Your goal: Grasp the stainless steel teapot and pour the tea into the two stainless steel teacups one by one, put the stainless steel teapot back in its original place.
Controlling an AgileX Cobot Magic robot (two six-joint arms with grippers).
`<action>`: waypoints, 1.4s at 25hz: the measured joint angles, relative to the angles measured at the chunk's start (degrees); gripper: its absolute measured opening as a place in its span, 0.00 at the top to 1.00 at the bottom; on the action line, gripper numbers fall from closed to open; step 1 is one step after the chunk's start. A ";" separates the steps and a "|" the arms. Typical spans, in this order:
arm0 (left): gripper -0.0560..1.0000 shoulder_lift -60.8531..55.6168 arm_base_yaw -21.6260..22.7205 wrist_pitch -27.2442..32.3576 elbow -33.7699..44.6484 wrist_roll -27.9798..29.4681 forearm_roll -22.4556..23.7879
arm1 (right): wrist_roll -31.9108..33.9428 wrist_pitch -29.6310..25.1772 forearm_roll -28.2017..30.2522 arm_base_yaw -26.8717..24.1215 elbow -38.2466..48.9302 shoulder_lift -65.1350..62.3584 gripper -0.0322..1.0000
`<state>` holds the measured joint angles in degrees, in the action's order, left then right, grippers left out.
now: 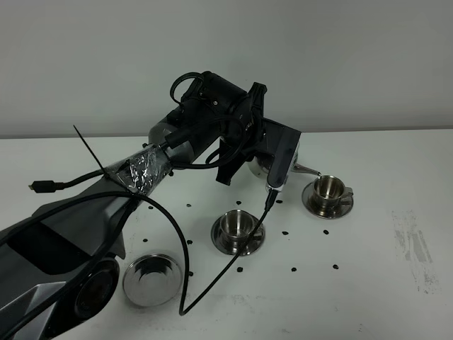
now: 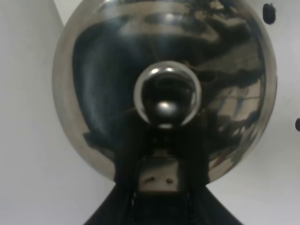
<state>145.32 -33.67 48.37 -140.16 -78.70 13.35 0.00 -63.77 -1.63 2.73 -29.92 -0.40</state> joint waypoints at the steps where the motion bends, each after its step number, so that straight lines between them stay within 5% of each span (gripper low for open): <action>1: 0.72 0.00 0.00 0.00 0.00 -1.14 -0.06 | 0.00 0.00 0.00 0.00 0.00 0.00 0.74; 16: 0.72 0.00 -0.39 -0.87 0.00 -1.70 0.29 | 0.00 0.00 0.00 0.00 0.00 0.00 0.74; 35: 0.72 0.31 -2.45 -1.36 0.00 2.19 6.26 | 0.00 0.00 0.00 0.00 0.00 0.00 0.74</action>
<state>145.63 -36.13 47.01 -140.16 -76.51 19.61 0.00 -63.77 -1.63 2.73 -29.92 -0.40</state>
